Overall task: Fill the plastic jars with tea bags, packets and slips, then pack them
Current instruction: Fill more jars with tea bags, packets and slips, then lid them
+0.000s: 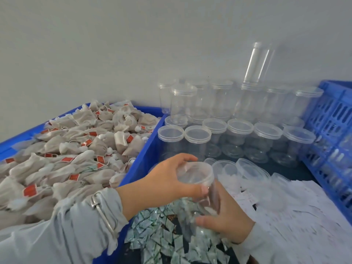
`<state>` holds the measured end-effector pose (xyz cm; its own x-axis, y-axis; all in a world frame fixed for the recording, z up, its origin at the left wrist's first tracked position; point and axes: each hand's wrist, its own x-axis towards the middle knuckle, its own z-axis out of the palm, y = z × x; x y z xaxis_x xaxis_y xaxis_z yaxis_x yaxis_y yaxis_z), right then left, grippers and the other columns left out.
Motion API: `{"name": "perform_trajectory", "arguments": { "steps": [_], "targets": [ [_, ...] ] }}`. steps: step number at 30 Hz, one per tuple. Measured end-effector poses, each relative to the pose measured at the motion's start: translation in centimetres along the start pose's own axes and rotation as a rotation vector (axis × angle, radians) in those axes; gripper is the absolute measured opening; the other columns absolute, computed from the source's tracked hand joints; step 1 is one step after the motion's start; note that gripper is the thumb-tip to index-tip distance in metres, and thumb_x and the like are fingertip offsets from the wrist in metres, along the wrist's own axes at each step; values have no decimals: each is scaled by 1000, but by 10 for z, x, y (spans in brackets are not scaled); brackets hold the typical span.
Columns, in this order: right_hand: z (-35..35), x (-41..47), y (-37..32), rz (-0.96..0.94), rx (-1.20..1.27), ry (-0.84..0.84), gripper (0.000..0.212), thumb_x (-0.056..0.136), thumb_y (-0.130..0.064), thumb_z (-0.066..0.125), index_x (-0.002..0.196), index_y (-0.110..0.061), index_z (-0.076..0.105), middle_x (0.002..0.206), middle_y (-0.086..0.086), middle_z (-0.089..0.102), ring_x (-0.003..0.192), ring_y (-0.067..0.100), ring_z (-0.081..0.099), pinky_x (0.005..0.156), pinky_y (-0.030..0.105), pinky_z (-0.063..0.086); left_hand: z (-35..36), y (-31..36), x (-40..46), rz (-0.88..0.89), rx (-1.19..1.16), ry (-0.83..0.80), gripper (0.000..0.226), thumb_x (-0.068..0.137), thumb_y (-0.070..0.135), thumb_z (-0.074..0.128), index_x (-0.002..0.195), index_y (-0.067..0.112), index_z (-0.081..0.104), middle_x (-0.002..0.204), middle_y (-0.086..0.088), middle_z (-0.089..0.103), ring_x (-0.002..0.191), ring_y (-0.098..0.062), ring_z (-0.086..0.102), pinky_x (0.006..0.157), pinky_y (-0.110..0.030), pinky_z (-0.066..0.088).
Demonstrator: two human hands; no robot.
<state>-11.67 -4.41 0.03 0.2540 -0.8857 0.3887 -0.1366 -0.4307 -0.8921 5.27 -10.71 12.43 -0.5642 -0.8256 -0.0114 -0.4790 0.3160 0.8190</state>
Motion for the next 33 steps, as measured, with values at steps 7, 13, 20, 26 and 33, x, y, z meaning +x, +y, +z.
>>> {"name": "perform_trajectory", "arguments": {
  "steps": [7, 13, 20, 26, 33],
  "targets": [
    [-4, 23, -9, -210, -945, 587, 91, 63, -59, 66, 138, -19, 35, 123, 2, 50, 109, 19, 48, 93, 33, 38, 8, -4, 6, -13, 112, 139, 103, 40, 80, 67, 131, 44, 35, 114, 19, 43, 97, 10, 45, 72, -8, 33],
    [-29, 20, -6, 61, -781, 887, 110, 52, -31, 92, 142, -16, 31, 131, 12, 47, 121, 23, 41, 101, 51, 39, -11, -7, 14, -347, -546, 227, 55, 72, 68, 52, 110, 28, 57, 102, -5, 66, 84, -18, 61, 68, -30, 44],
    [-26, 20, -3, 24, -693, 978, 111, 50, -21, 93, 142, -3, 33, 131, 19, 46, 123, 19, 36, 102, 41, 33, -16, -5, 16, -457, -1073, 156, 41, 101, 27, 39, 121, -6, 52, 91, -21, 67, 57, -20, 66, 49, -24, 55],
    [-23, 20, 3, 45, -668, 913, 111, 51, -21, 93, 142, -4, 33, 129, 18, 47, 120, 32, 47, 101, 43, 37, -17, -12, 15, -458, -1022, 193, 32, 93, -8, 40, 125, -5, 45, 112, -22, 64, 90, -28, 70, 73, -34, 59],
    [-21, 19, 2, 67, -582, 863, 112, 52, -24, 92, 144, -12, 31, 132, 10, 44, 117, 13, 42, 100, 34, 34, -14, -12, 17, -390, -859, 213, 35, 93, -5, 41, 126, 4, 48, 118, -14, 59, 100, -25, 65, 83, -34, 54]
  ]
}}
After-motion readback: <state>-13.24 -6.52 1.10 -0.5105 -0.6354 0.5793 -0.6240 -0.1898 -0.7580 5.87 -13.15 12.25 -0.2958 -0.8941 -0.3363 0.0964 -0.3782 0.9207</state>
